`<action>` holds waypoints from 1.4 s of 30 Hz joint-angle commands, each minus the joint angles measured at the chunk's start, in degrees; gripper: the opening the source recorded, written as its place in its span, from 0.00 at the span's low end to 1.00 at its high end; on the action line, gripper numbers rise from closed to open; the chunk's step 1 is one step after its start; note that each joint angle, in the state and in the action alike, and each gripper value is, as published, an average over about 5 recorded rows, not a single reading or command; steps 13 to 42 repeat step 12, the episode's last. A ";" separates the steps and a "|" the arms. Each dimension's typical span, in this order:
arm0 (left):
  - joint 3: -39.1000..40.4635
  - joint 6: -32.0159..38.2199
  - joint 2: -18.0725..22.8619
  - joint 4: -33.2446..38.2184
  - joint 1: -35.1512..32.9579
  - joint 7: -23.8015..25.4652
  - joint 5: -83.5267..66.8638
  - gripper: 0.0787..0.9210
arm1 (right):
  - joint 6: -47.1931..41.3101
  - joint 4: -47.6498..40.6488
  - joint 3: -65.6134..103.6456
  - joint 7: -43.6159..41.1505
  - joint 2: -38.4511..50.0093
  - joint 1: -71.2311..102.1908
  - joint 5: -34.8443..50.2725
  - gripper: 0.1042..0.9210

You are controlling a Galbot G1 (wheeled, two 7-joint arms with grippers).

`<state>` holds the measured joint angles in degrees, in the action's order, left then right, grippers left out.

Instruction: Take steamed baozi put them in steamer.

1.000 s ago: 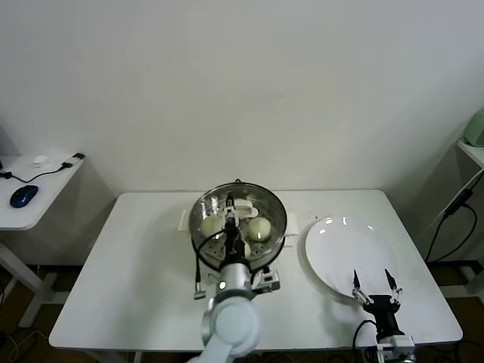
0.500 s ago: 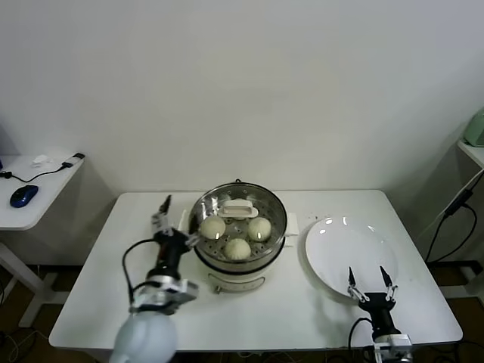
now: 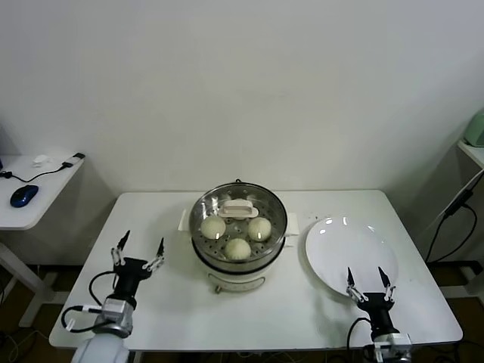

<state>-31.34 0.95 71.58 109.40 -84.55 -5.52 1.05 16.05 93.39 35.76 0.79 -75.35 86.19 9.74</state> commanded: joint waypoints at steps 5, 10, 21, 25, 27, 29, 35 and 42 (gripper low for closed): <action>-2.79 8.00 -1.44 -7.12 -2.97 1.48 -15.97 0.88 | -0.83 0.05 -0.32 -0.49 0.63 -0.16 1.69 0.88; -2.64 8.40 -0.93 -7.30 -3.02 1.54 -15.29 0.88 | -0.75 -0.07 -0.54 -0.49 0.78 -0.36 1.92 0.88; -2.59 8.42 -0.82 -7.27 -3.03 1.57 -15.22 0.88 | -0.71 -0.11 -0.60 -0.48 0.80 -0.38 1.98 0.88; -2.59 8.42 -0.82 -7.27 -3.03 1.57 -15.22 0.88 | -0.71 -0.11 -0.60 -0.48 0.80 -0.38 1.98 0.88; -2.59 8.42 -0.82 -7.27 -3.03 1.57 -15.22 0.88 | -0.71 -0.11 -0.60 -0.48 0.80 -0.38 1.98 0.88; -2.59 8.42 -0.82 -7.27 -3.03 1.57 -15.22 0.88 | -0.71 -0.11 -0.60 -0.48 0.80 -0.38 1.98 0.88; -2.59 8.42 -0.82 -7.27 -3.03 1.57 -15.22 0.88 | -0.71 -0.11 -0.60 -0.48 0.80 -0.38 1.98 0.88; -2.59 8.42 -0.82 -7.27 -3.03 1.57 -15.22 0.88 | -0.71 -0.11 -0.60 -0.48 0.80 -0.38 1.98 0.88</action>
